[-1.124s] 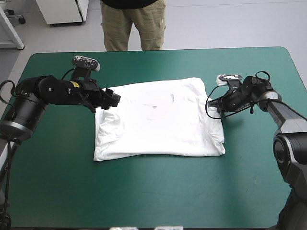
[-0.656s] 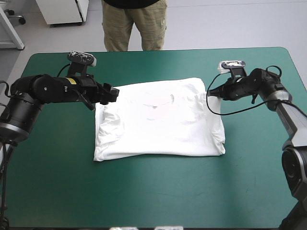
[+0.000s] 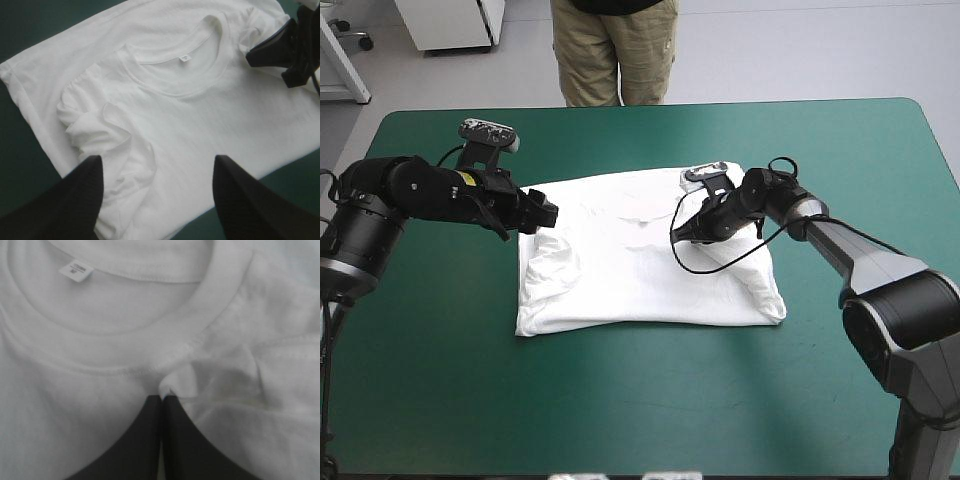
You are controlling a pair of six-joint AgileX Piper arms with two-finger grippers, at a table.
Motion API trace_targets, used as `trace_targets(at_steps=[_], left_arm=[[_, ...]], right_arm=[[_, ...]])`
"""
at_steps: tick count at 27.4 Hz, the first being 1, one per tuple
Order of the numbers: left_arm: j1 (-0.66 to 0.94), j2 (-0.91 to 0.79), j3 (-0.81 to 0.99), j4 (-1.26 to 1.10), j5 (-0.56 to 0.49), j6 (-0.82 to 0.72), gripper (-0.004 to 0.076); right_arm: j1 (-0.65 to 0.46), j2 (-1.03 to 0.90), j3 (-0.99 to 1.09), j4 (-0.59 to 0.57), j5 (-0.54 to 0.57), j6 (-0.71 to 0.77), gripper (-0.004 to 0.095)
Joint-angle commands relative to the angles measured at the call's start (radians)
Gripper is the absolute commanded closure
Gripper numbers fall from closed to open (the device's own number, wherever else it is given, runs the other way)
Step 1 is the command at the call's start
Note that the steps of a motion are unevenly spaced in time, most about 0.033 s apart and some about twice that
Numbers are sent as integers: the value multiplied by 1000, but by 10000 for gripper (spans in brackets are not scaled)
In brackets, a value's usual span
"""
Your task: Fold the cloth
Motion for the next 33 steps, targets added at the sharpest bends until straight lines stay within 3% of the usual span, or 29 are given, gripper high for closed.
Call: trace_targets(at_steps=[1,3,6,9,15,21,28,33], left_arm=[[-4,-64,-37,10,-30,-25,268],[-4,-72,-37,51,-5,-42,268],[-4,-96,-18,71,32,-60,268],[-4,-137,44,99,23,-83,268],[-4,-231,355,210,-83,-224,268],[-4,-237,624,175,-269,-313,268],[29,-163,702,154,-399,-338,268],[26,-78,702,154,-399,-328,269]], right_arm=[[13,-9,-33,7,-47,6,914],[13,-11,-33,-18,-54,6,845],[10,-109,-33,-58,-19,17,618],[10,-216,-33,-123,21,62,520],[10,-464,-33,-262,126,148,516],[10,-621,32,-249,241,160,517],[10,-709,187,-253,187,185,517],[10,-714,269,-253,172,195,517]])
